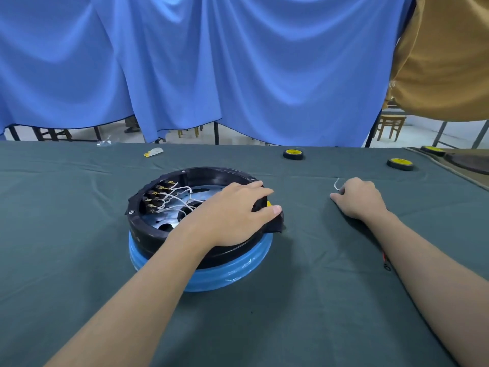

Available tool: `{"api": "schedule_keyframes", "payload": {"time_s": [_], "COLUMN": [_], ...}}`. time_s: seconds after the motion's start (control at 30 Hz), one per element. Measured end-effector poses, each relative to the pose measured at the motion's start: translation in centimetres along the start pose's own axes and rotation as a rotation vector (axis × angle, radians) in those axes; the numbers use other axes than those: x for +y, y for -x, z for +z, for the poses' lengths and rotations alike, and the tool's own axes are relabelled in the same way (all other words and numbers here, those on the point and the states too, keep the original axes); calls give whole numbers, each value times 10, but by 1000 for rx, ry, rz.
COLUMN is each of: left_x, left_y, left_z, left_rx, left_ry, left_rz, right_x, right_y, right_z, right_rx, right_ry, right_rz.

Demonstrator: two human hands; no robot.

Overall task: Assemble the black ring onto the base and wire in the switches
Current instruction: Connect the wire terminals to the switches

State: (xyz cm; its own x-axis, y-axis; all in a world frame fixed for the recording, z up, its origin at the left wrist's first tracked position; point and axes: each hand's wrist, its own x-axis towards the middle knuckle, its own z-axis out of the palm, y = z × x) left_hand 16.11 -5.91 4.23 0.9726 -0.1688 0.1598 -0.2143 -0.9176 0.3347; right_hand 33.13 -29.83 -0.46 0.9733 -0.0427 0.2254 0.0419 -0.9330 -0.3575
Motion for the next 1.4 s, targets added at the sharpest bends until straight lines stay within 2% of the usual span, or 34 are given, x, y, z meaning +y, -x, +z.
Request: {"api": "schedule_keyframes", "payload": {"time_s": [0.1, 0.2, 0.37, 0.57, 0.7, 0.87, 0.93, 1.03, 1.13, 1.27, 1.4], "left_x": [0, 0, 1, 3, 0, -1, -3, -7, -10, -11, -8], "left_y": [0, 0, 3, 10, 12, 14, 13, 13, 13, 13, 15], "left_z": [-1, -1, -3, -11, -15, -18, -19, -20, -20, -19, -21], "left_rx": [-13, -4, 177, 545, 629, 675, 674, 664, 672, 645, 622], "left_ry": [-4, 8, -6, 179, 332, 386, 479, 681, 797, 837, 851], "left_rz": [-22, -31, -11, 45, -3, -34, -58, -107, -123, -131, -131], "right_x": [-3, -13, -58, -106, -119, -125, -128, -133, -138, -143, -147], "right_y": [4, 13, 36, 74, 90, 98, 100, 104, 110, 116, 118], "right_z": [0, -3, -38, -74, -80, -80, -78, -69, -61, -57, -60], "right_rx": [36, 57, 26, -273, -421, -563, -529, -385, -377, -352, -266], "right_ry": [-140, -250, -592, -993, -1149, -1259, -1231, -1093, -1215, -1295, -1256], "right_rz": [-10, -137, -322, -537, -546, -543, -563, -568, -490, -448, -450]}}
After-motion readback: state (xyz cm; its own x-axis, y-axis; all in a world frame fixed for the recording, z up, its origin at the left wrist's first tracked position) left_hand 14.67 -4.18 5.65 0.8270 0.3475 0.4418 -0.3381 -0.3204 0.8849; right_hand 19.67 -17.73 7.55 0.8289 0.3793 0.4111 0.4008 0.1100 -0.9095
